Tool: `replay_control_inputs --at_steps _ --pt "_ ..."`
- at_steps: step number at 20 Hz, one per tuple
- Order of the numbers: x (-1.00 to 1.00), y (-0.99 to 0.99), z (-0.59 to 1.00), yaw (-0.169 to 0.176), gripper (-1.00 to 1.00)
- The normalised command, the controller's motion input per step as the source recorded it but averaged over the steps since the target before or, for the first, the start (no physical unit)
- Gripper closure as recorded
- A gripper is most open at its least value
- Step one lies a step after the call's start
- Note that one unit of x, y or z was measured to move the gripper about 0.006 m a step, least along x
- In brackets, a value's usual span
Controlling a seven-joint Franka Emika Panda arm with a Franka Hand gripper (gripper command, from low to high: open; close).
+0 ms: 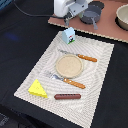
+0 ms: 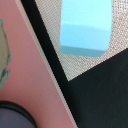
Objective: Interact with the objects in diverse but meaningful ways.
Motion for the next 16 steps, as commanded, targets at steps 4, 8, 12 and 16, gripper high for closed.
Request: replay_control_inputs --at_steps 4,8,12,16 --pt "-0.15 -0.08 -0.54 -0.001 -1.00" --pt "-0.15 -0.07 -0.51 -0.003 -1.00" --pt "-0.20 0.03 -0.44 -0.001 -1.00" --pt "-0.42 0.38 -0.25 0.004 -1.00"
